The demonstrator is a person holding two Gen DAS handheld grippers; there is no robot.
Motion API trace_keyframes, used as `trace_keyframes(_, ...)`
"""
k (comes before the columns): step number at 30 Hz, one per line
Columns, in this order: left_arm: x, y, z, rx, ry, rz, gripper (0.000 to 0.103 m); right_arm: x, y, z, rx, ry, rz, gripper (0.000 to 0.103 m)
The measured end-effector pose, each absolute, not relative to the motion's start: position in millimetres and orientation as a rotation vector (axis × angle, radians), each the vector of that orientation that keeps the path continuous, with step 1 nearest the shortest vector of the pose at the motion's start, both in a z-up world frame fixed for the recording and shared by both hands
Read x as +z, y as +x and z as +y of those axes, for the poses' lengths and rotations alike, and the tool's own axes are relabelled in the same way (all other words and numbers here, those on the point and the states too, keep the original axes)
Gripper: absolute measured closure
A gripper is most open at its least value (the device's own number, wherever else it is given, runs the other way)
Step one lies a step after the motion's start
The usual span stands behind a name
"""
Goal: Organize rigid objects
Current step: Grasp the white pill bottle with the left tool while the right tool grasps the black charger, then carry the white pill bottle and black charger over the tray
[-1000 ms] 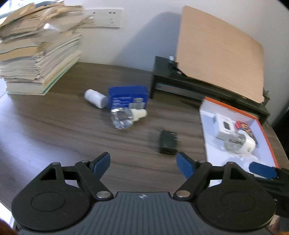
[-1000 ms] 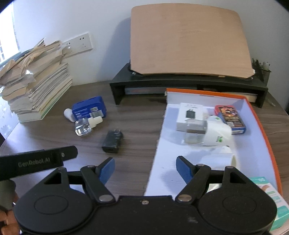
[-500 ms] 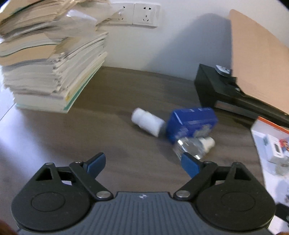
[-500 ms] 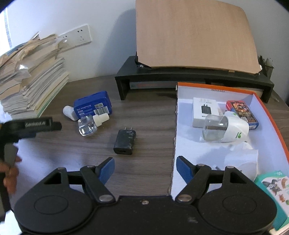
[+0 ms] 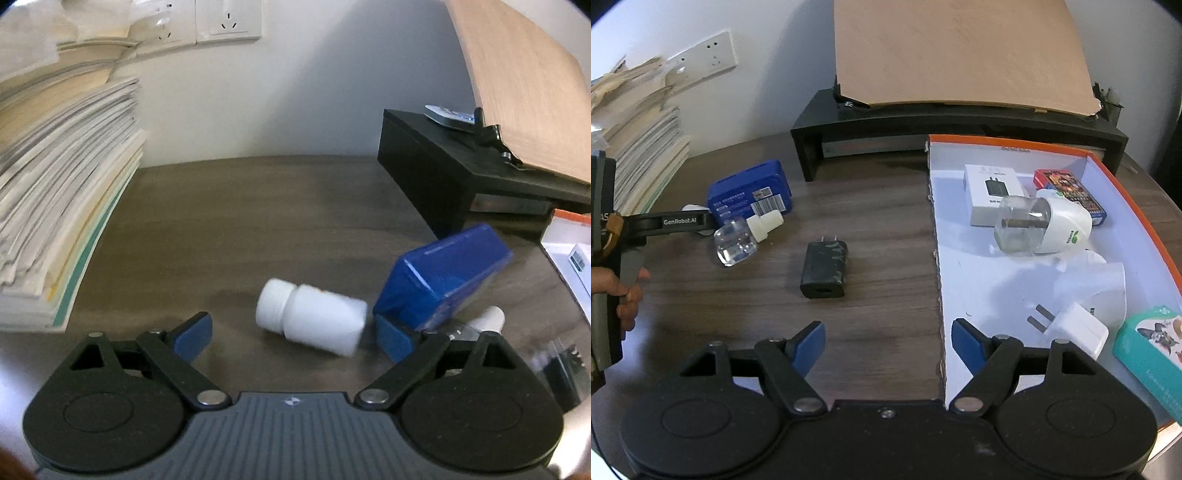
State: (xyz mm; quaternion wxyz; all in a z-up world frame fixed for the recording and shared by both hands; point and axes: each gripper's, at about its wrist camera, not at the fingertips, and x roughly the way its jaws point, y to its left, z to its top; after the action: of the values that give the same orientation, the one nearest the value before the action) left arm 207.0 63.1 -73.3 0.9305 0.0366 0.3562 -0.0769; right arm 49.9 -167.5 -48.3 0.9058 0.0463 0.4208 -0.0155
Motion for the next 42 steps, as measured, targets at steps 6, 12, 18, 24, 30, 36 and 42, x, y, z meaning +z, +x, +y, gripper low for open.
trace_keyframes(6,-73,210,63,-0.233,0.096,0.713,0.045,-54,61,-158,-0.029,0.094,0.871,0.014)
trace_keyframes(12,-70,199,71,-0.226,0.047,0.707,0.045,-59,84,-156,-0.008,0.090,0.861,0.014)
trace_keyframes(18,-58,178,80,-0.189,0.005,0.706,0.045,-65,110,-149,0.076,0.109,0.871,0.014)
trace_keyframes(24,-52,152,90,-0.141,-0.045,0.724,0.045,-73,126,-136,0.120,0.097,0.894,0.013)
trace_keyframes(30,-48,132,90,-0.107,-0.081,0.740,0.045,-73,133,-126,0.102,0.010,0.880,0.038)
trace_keyframes(36,-38,117,75,-0.105,-0.097,0.728,0.045,-60,120,-133,0.118,0.000,0.837,0.038)
trace_keyframes(42,-22,98,46,-0.136,-0.104,0.701,0.045,-25,102,-158,0.133,0.016,0.767,0.038)
